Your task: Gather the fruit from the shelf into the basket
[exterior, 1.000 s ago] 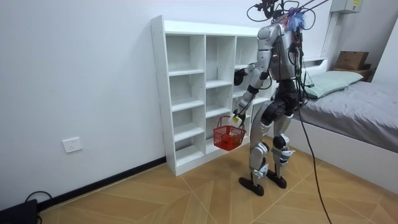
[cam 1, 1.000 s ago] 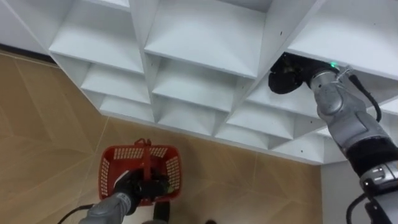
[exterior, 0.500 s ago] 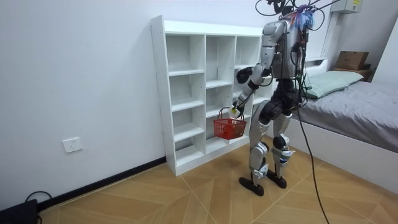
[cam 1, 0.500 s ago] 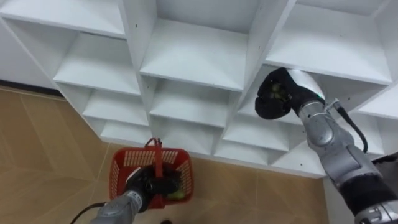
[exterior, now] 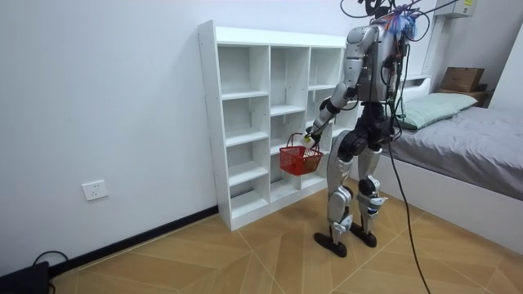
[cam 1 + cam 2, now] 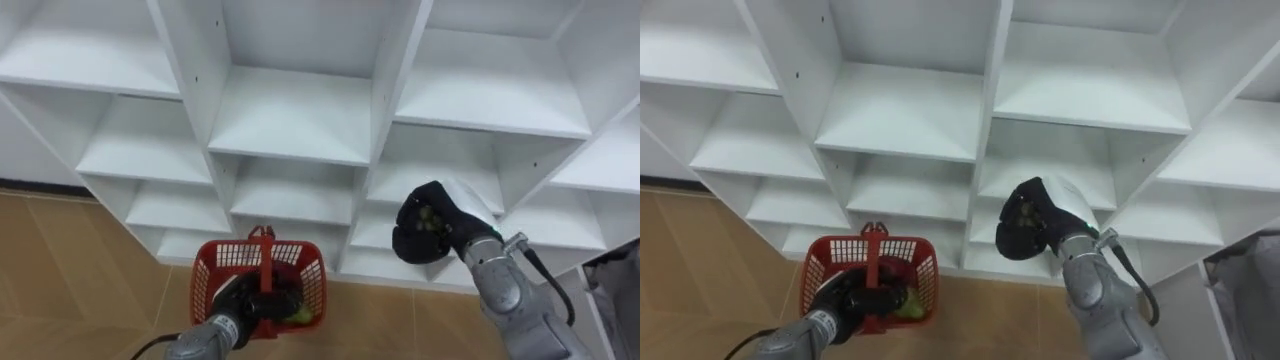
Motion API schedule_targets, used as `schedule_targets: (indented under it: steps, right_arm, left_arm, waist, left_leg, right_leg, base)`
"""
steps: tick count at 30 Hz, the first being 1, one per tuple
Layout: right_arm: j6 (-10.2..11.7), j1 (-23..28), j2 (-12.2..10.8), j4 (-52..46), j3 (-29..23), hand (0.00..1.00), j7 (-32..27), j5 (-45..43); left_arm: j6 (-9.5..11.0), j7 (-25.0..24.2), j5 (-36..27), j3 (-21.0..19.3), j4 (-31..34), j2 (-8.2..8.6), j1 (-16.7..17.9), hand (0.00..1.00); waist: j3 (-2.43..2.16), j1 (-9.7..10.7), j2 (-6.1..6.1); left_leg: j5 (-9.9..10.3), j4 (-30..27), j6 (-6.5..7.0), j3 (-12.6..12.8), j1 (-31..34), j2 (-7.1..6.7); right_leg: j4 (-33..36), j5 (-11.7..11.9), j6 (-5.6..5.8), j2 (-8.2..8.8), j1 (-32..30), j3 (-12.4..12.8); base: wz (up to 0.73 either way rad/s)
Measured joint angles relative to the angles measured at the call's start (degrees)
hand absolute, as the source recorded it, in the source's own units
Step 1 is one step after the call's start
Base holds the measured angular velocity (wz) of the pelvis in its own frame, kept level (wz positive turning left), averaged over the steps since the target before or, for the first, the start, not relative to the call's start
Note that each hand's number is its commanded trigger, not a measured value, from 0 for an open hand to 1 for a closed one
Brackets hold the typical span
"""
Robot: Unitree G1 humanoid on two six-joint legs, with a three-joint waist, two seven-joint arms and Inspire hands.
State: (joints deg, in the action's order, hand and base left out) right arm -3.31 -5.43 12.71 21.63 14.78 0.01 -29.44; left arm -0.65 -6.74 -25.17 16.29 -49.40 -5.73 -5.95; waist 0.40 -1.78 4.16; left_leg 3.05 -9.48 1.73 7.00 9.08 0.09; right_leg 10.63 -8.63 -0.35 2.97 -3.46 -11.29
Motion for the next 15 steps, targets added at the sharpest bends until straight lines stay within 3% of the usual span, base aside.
schedule_targets:
  steps: [7, 15]
  right_arm:
    - [-0.3, 1.0, -1.6, -2.7, 0.5, 1.00, 2.1, -0.1]
    - [-0.3, 1.9, -1.9, -1.9, 3.0, 1.00, 2.1, 0.2]
  left_arm:
    - [0.0, -0.1, 0.0, 1.0, 0.5, 0.74, 0.2, 1.00]
    - [0.0, -0.1, 0.1, 3.1, 0.5, 1.17, 0.3, 1.00]
  waist:
    - [0.02, 0.2, -0.02]
    - [0.21, -0.1, -0.17]
  left_leg:
    - [0.5, 0.0, -0.08, 0.4, -0.9, 0.02]
    - [1.0, 0.0, 0.03, 0.9, -1.4, -0.04]
  right_leg:
    - [-0.1, -0.2, 0.00, -0.05, 0.8, 0.6]
    - [-0.1, -0.3, 0.22, -0.06, 1.2, 1.5]
  base:
    - [-0.02]
    - [-0.03]
